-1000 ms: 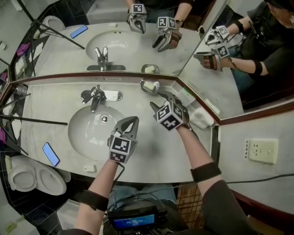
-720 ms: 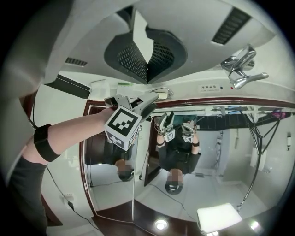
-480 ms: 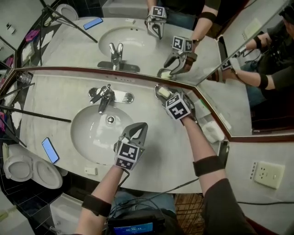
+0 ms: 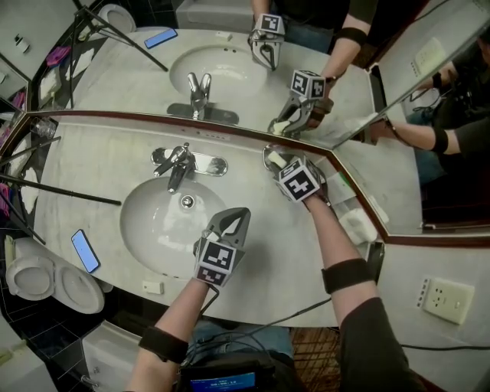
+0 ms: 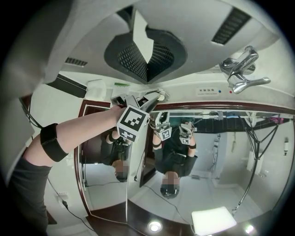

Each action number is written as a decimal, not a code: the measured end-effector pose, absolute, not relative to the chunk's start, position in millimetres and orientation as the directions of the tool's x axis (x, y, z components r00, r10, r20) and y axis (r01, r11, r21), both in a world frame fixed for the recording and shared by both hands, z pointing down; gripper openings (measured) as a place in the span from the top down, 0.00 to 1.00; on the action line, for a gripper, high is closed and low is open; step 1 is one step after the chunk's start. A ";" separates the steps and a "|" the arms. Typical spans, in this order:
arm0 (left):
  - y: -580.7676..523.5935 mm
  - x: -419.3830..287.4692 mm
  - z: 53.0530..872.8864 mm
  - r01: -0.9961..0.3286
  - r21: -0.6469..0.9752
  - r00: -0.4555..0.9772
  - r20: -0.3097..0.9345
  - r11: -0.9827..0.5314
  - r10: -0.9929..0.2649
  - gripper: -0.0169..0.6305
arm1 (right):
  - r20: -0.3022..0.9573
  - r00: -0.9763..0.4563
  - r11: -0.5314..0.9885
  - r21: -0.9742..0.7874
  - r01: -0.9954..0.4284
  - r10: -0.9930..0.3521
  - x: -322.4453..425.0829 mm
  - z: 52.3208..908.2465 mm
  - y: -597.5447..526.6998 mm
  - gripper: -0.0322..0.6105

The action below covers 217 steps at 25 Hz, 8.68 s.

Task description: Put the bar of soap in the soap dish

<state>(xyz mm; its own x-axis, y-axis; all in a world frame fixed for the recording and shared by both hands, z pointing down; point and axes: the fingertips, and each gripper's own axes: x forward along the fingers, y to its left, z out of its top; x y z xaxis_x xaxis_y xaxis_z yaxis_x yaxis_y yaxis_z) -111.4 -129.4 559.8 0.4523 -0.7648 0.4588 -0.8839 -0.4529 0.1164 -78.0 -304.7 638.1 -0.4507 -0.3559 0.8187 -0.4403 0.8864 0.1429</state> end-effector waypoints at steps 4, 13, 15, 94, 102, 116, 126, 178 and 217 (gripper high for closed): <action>-128.7 -112.4 561.9 -0.885 0.117 0.449 0.463 -0.450 -0.764 0.97 | 0.818 -0.457 0.888 0.133 -0.441 -0.350 -77.6 642.4 -303.7 0.73; -122.5 -118.3 561.3 -0.888 0.115 0.443 0.476 -0.446 -0.759 0.97 | 0.784 -0.487 0.855 0.105 -0.507 -0.385 -66.5 619.5 -289.3 0.73; -121.1 -118.6 558.1 -0.885 0.110 0.446 0.477 -0.452 -0.757 0.97 | 0.769 -0.502 0.845 0.091 -0.527 -0.396 -63.5 608.9 -281.3 0.73; -57.2 -92.9 507.7 -0.863 0.045 0.469 0.441 -0.503 -0.765 0.97 | 0.770 -0.513 0.853 0.078 -0.516 -0.380 7.4 643.1 -60.0 0.72; -65.0 -96.8 497.9 -0.871 0.077 0.470 0.421 -0.486 -0.776 0.97 | 0.584 -0.593 0.689 -0.078 -0.721 -0.554 33.4 560.0 -90.0 0.92; -63.9 -111.0 484.4 -0.876 0.093 0.468 0.402 -0.474 -0.787 0.97 | 0.313 -0.579 0.458 -0.383 -0.803 -0.753 101.6 496.5 -85.8 0.92; -59.7 -111.6 485.9 -0.875 0.060 0.461 0.405 -0.480 -0.790 0.97 | 0.341 -0.575 0.467 -0.350 -0.812 -0.743 104.6 504.5 -76.3 0.92; -46.2 -111.3 519.3 -0.882 0.083 0.449 0.452 -0.464 -0.771 0.97 | 0.953 -0.291 0.972 0.018 -0.235 -0.088 9.2 731.6 -24.7 0.72; -90.0 -95.7 507.3 -0.879 0.077 0.459 0.409 -0.471 -0.789 0.97 | 0.562 -0.576 0.743 0.108 -0.660 -0.593 20.7 518.8 -128.3 0.72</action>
